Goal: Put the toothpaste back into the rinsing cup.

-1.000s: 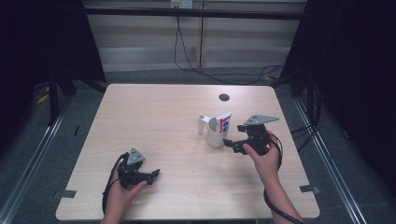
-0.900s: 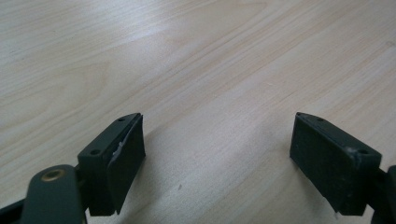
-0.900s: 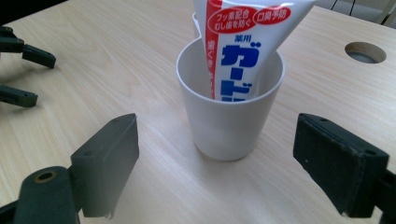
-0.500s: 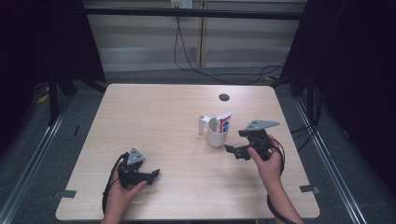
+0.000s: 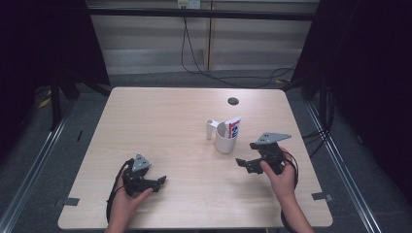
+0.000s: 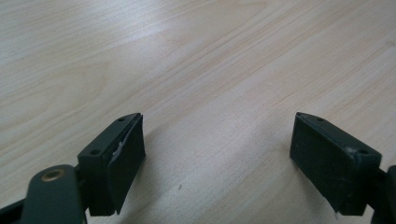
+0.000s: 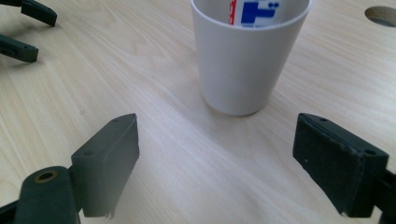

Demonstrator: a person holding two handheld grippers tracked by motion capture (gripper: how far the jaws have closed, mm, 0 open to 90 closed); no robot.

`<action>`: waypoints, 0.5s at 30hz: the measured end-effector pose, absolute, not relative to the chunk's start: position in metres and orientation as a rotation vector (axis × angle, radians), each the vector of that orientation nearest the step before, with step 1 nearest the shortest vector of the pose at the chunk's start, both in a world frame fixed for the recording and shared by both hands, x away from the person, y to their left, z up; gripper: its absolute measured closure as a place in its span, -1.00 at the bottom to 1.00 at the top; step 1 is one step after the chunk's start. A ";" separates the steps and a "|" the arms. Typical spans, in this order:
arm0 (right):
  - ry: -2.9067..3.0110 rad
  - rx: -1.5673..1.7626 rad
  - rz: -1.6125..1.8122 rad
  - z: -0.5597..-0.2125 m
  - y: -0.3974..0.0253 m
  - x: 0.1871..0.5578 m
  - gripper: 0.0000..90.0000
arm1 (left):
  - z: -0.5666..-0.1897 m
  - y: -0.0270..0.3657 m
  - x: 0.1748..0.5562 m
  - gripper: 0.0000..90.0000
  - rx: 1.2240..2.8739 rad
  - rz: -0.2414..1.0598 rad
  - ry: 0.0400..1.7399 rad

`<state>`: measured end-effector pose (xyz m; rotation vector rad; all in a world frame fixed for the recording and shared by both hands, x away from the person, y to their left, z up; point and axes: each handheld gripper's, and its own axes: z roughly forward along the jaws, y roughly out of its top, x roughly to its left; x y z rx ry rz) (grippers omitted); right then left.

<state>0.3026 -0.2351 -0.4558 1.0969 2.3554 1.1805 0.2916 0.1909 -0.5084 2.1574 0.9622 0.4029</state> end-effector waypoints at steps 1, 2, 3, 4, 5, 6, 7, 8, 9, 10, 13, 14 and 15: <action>2.354 1.103 1.180 -0.458 -0.237 0.302 -0.68 | -0.508 0.191 0.292 -0.61 2.159 0.403 0.961; 2.356 1.105 1.174 -0.459 -0.238 0.300 -0.68 | -0.508 0.191 0.292 -0.61 2.160 0.400 0.960; 2.355 1.112 1.177 -0.461 -0.240 0.299 -0.68 | -0.508 0.191 0.292 -0.61 2.158 0.403 0.962; 2.357 1.111 1.176 -0.462 -0.241 0.298 -0.68 | -0.508 0.191 0.292 -0.61 2.158 0.403 0.962; 2.359 1.114 1.174 -0.464 -0.243 0.297 -0.68 | -0.508 0.191 0.292 -0.61 2.158 0.403 0.962; 2.359 1.114 1.174 -0.464 -0.243 0.297 -0.68 | -0.508 0.191 0.292 -0.61 2.158 0.403 0.962; 2.360 1.115 1.168 -0.465 -0.244 0.296 -0.68 | -0.508 0.191 0.292 -0.61 2.160 0.404 0.960; 2.363 1.120 1.167 -0.466 -0.245 0.295 -0.68 | -0.508 0.191 0.292 -0.61 2.158 0.403 0.962; 2.364 1.121 1.165 -0.467 -0.246 0.294 -0.68 | -0.508 0.191 0.292 -0.61 2.158 0.403 0.962; 2.363 1.123 1.167 -0.468 -0.246 0.293 -0.68 | -0.508 0.191 0.292 -0.61 2.161 0.404 0.960; 2.369 1.126 1.161 -0.471 -0.249 0.290 -0.68 | -0.508 0.191 0.292 -0.61 2.158 0.403 0.962; 2.370 1.131 1.166 -0.473 -0.250 0.289 -0.68 | -0.508 0.191 0.292 -0.61 2.158 0.400 0.961; 2.376 1.135 1.157 -0.476 -0.252 0.287 -0.68 | -0.508 0.191 0.292 -0.61 2.159 0.402 0.962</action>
